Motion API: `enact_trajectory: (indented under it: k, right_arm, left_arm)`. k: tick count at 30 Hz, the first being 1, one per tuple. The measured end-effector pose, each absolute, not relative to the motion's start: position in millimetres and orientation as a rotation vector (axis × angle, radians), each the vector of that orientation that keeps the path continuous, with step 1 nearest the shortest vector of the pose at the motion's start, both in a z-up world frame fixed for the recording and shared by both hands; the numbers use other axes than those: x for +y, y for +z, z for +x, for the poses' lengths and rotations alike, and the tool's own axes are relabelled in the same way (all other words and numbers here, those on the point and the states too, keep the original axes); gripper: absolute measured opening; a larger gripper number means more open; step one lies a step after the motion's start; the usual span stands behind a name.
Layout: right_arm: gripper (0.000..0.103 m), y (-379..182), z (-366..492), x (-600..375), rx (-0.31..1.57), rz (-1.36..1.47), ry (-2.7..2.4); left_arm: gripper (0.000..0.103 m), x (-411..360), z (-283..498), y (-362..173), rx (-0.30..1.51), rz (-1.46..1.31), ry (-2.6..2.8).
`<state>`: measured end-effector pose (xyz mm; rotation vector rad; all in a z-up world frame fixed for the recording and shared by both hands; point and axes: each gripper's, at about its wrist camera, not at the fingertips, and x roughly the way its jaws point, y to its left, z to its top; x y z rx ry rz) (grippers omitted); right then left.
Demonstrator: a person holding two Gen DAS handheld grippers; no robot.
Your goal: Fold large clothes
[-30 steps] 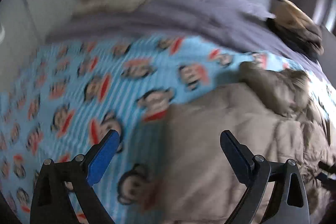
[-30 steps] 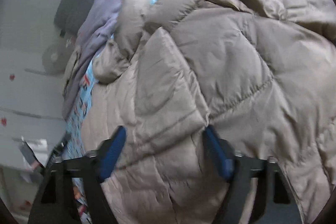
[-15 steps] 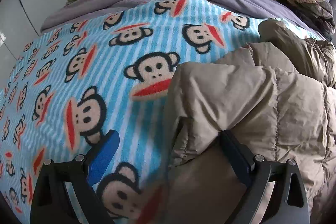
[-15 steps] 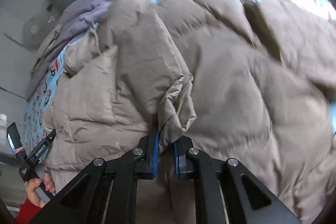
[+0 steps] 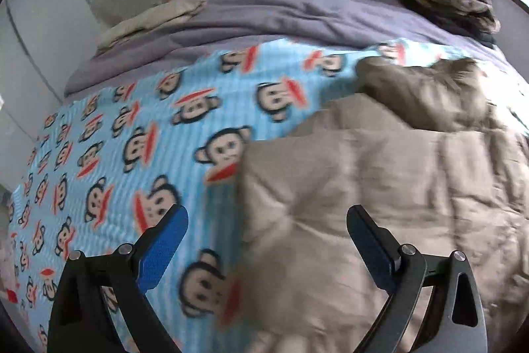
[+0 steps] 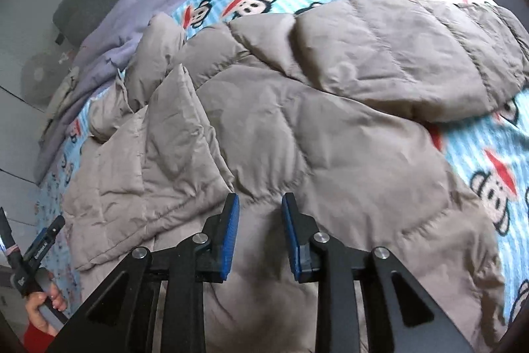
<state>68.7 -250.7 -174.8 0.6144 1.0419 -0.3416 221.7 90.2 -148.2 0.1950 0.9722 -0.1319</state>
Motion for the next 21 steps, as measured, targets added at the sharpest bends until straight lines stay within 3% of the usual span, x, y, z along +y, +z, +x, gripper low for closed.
enact_trajectory:
  k: [2,3,11,19,21]
  right_arm:
    - [0.045,-171.3,60.9,-252.9,1.047,0.631,-0.324]
    - [0.048,-171.1,55.9,-253.9,1.049,0.643,-0.319]
    - [0.057,-173.9,18.0,-266.3,1.069,0.744,-0.291]
    - [0.058,-171.6,-10.7,-305.7,1.052,0.79,-0.307]
    - [0.066,-170.9,-18.1,-318.8,1.041,0.803,-0.318]
  left_arm:
    - [0.097,70.5,210.5,-145.2,0.996,0.195,-0.188]
    - [0.097,60.9,205.1,-145.2,1.007,0.197,-0.214]
    - [0.097,-31.5,158.2,-158.1,1.112,0.207,-0.395]
    - [0.097,-85.4,133.5,-161.8,1.158,0.19,-0.445]
    - [0.098,-96.2,129.2,-159.8,1.158,0.182,-0.445]
